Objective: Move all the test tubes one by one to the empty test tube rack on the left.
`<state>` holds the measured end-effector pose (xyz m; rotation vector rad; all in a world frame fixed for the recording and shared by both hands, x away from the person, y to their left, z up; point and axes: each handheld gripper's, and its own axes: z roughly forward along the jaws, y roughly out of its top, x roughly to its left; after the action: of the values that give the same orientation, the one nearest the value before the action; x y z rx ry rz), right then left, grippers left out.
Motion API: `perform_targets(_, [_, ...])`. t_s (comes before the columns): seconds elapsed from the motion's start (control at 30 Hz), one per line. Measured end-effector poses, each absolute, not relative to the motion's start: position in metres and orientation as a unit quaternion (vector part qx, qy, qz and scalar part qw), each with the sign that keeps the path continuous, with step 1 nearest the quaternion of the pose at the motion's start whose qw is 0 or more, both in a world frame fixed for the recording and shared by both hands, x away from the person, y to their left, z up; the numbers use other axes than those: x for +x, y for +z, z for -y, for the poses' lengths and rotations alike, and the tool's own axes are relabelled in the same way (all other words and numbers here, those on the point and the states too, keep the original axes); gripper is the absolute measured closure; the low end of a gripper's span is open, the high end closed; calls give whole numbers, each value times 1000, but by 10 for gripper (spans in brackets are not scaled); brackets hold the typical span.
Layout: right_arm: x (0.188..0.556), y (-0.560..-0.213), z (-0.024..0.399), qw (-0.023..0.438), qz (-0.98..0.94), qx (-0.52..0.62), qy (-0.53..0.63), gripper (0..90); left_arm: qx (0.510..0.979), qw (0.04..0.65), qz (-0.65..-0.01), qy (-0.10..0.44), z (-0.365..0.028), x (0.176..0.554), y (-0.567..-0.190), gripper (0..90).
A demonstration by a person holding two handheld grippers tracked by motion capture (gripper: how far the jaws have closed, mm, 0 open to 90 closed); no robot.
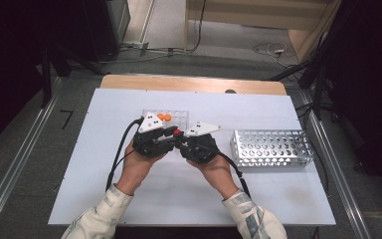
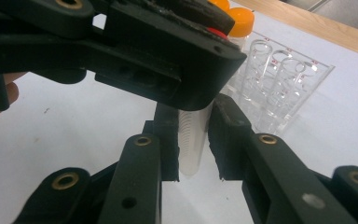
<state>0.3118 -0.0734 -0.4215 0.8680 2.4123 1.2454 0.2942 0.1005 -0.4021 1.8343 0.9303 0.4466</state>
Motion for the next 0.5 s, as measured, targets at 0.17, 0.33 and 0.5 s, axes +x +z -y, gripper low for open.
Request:
perform_targets(0.17, [312,-421,74,145,-838,302,431,703,758,494,-385,184,-100,294,-402,700])
perform_targets(0.33, [312,-421,76,132,-843,294,430,523,756,494,-386,187,-101,294,-402,701])
perform_targets(0.5, [310,-423,83,128,-850,290,422,422,752,494,-393,189,-105,295,-401,701])
